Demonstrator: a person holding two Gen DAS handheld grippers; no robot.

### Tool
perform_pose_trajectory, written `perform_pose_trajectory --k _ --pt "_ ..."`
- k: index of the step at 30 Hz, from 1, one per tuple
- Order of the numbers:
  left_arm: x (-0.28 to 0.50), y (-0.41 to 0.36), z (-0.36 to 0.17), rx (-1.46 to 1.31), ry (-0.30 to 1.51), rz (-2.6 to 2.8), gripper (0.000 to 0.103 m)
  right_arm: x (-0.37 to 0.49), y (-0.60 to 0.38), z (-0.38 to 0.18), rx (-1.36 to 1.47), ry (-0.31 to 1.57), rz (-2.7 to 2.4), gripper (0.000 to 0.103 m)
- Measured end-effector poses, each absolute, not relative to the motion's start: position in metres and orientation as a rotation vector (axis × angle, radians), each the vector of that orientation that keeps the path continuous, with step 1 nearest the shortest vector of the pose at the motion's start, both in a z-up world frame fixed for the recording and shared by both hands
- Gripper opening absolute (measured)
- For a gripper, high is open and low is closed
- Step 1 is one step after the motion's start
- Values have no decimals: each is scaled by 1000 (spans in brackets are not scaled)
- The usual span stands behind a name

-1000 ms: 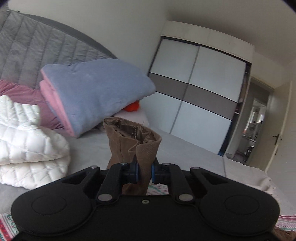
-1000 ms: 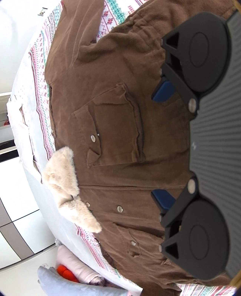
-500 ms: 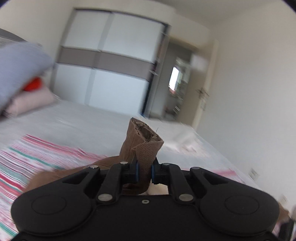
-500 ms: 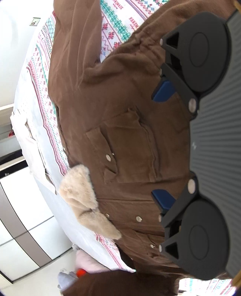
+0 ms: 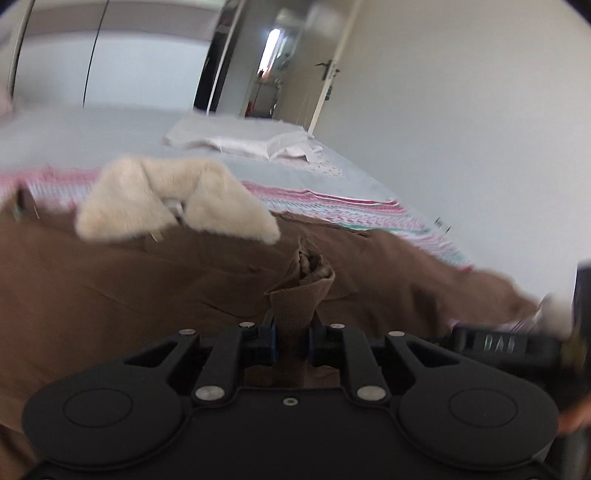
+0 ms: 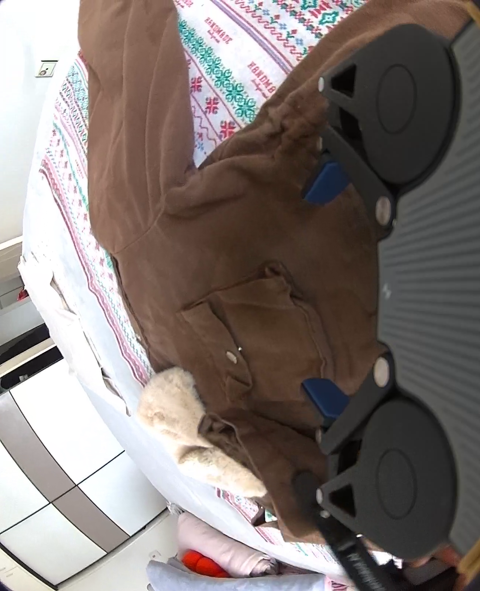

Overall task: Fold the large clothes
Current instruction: 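Fold the held sleeve across the coat body and open the left gripper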

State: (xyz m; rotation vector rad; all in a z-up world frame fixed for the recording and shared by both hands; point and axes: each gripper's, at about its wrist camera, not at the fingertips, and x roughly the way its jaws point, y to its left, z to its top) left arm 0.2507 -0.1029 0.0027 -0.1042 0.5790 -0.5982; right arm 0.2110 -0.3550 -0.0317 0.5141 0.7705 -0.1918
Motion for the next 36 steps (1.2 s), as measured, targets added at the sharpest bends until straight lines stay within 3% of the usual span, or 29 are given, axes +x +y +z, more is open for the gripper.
perform_pose_trajectory --k 3,5,9,12,18,21,22,26,30,32,36 --pt "242 -92 13 -96 569 -642 38 214 -355 -34 508 776 -187 103" --pt "236 -87 18 -95 581 -671 68 216 -354 -35 520 772 -180 103" --pt "226 -61 33 -75 527 -672 77 217 -363 -34 652 727 -62 103" --pt "232 -22 38 -117 487 -541 77 222 -372 -39 810 694 82 100" --pt "255 65 21 -173 453 -237 73 242 -351 -62 906 807 198 75" --pt "264 95 10 -200 453 -172 52 250 -320 -49 684 843 144 17" --pt "267 102 7 -209 456 -157 44 251 -312 -39 628 824 127 11" --pt "276 118 -2 -272 464 -167 32 242 -289 28 490 573 188 10" --pt "282 103 -19 -213 512 -253 33 229 -285 56 332 378 241 10" --pt "285 86 -35 -98 582 -232 33 238 -293 37 300 410 180 10" --pt "278 57 -66 144 594 -173 33 270 -307 -51 290 711 -34 11"
